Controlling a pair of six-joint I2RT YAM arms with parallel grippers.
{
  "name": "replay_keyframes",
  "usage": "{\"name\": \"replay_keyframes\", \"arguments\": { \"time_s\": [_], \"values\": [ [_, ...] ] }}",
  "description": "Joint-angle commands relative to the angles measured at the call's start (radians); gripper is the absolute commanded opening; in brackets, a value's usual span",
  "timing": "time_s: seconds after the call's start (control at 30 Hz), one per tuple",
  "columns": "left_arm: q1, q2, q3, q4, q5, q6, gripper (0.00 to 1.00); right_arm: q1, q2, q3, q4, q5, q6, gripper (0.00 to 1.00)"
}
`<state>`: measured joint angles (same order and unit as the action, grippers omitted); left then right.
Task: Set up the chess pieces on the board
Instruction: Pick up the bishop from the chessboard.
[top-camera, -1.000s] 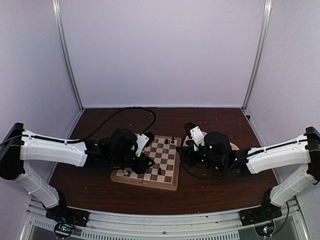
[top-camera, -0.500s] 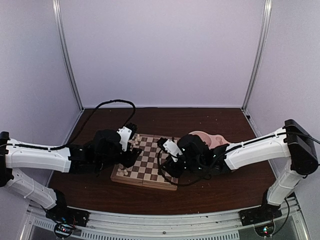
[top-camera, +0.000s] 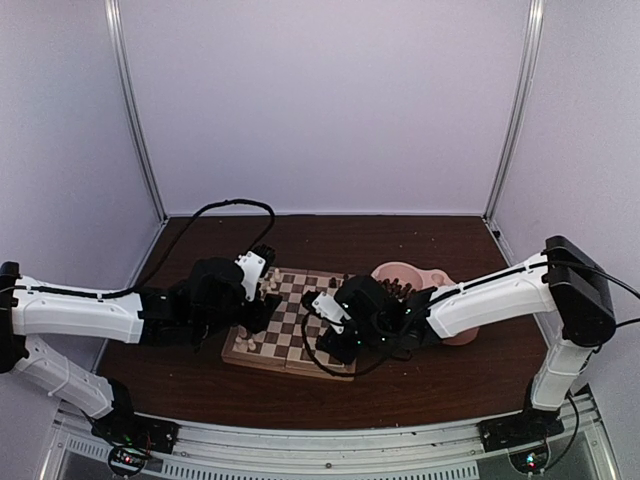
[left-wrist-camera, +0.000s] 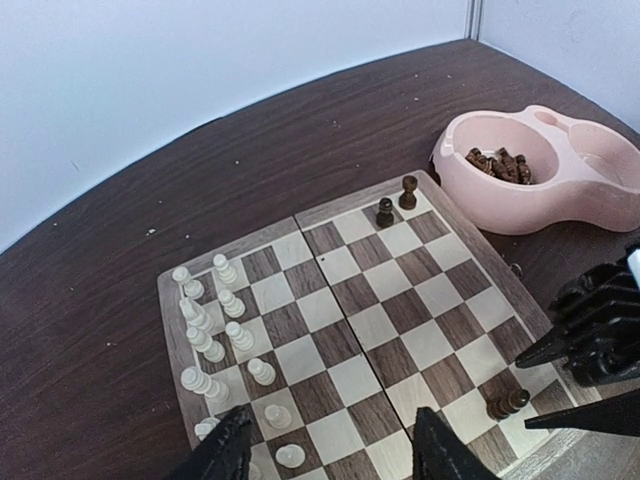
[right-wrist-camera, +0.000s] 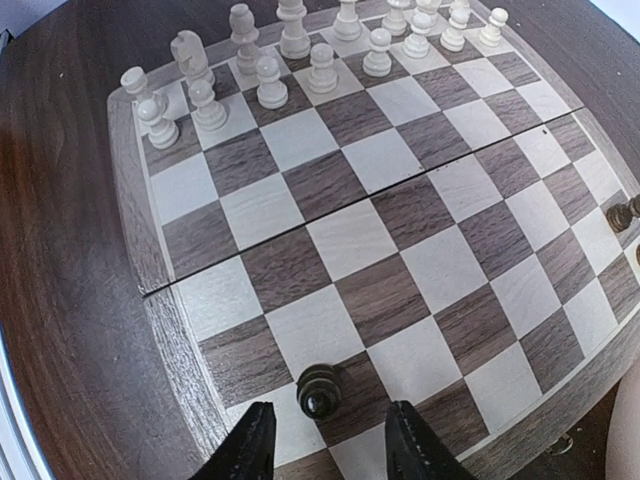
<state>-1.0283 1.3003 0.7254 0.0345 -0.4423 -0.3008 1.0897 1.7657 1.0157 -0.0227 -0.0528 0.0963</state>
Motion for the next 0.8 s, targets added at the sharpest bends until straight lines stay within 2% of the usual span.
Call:
{"name": "replay_keyframes", "arguments": {
  "time_s": [0.0, 0.23, 0.33, 0.5, 0.77],
  "values": [
    [0.003, -0.029, 0.024, 0.019, -0.016, 0.02, 0.56, 0.007, 0.025, 0.045, -0.027, 0.01, 0.0, 0.38],
    [0.003, -0.032, 0.03, 0.01, -0.02, 0.029, 0.56, 0.007, 0.064, 0.075, -0.034, 0.009, -0.001, 0.36],
    [0.003, -0.032, 0.031, 0.01, -0.018, 0.029, 0.56, 0.006, 0.074, 0.083, -0.034, 0.006, 0.0, 0.32],
    [0.003, -0.036, 0.038, -0.002, 0.003, 0.026, 0.56, 0.001, 0.065, 0.084, -0.033, 0.018, 0.01, 0.17],
    [0.003, -0.028, 0.032, 0.009, 0.0, 0.026, 0.56, -0.062, -0.019, 0.039, -0.014, 0.059, 0.037, 0.14]
  ]
}}
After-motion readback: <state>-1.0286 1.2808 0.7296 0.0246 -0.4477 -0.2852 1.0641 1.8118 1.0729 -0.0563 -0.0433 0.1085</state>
